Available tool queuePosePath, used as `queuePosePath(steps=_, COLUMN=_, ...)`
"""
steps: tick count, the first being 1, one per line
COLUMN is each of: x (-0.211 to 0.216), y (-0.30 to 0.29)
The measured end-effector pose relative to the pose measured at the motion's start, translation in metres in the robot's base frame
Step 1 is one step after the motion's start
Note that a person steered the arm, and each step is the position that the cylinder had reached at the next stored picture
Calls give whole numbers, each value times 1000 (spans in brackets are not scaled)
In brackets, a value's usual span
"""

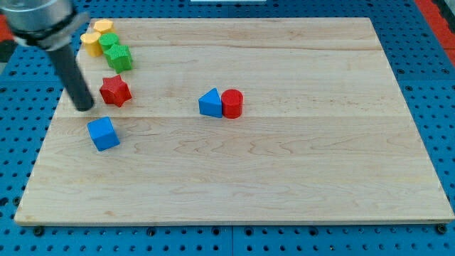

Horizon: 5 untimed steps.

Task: Push the blue cube slightly up and left

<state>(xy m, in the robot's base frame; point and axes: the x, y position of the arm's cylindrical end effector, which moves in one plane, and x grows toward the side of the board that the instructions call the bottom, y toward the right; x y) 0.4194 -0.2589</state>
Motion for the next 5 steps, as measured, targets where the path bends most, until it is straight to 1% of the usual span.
queuePosePath(steps=1, x=-36, y=50)
queuePosePath(steps=2, x=-21, y=154)
queuePosePath(steps=3, x=-18, y=47)
queuePosePath(steps=4, x=45, y=-27)
queuePosePath(steps=5, x=104, y=-13)
